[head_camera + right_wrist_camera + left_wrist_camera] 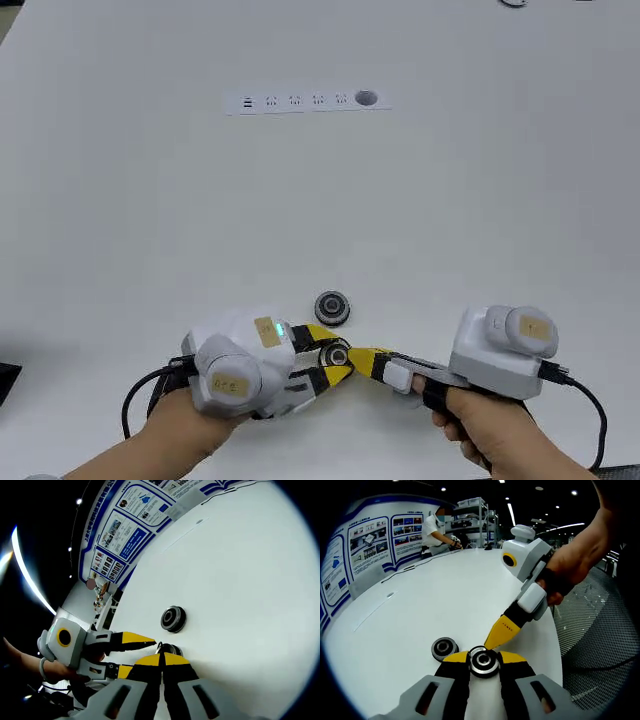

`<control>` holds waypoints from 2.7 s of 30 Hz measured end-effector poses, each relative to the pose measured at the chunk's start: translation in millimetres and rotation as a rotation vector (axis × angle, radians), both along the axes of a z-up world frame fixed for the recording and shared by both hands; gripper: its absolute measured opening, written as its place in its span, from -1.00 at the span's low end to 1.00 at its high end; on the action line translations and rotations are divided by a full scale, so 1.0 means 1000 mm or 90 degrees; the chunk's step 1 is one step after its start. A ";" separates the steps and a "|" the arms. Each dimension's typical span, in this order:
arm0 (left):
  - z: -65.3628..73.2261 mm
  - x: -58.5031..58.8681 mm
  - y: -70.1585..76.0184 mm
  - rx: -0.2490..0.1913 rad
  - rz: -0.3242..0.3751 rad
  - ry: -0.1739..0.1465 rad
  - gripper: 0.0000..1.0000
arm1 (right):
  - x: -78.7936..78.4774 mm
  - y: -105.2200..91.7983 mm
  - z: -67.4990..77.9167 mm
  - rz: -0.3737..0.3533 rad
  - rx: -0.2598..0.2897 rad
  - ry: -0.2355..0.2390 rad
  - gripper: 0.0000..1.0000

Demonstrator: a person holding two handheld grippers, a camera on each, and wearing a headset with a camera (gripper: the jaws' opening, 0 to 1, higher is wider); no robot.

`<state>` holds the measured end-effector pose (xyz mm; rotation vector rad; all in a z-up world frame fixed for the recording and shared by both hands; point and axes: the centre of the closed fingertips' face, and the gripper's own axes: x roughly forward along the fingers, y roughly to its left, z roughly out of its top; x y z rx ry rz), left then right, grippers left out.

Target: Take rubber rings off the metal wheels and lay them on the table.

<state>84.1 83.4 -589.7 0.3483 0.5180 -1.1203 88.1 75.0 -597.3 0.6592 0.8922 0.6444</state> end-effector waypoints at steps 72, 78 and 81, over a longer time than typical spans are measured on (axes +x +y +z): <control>-0.010 -0.006 0.013 0.004 0.031 0.025 -0.23 | 0.014 -0.069 -0.007 -0.116 -0.027 -0.004 -0.95; -0.010 -0.006 0.012 0.004 0.030 0.026 -0.24 | 0.014 -0.070 -0.012 -0.104 -0.057 -0.014 -0.94; -0.010 -0.006 0.013 0.005 0.031 0.027 -0.24 | 0.014 -0.070 -0.014 -0.099 -0.068 -0.018 -0.93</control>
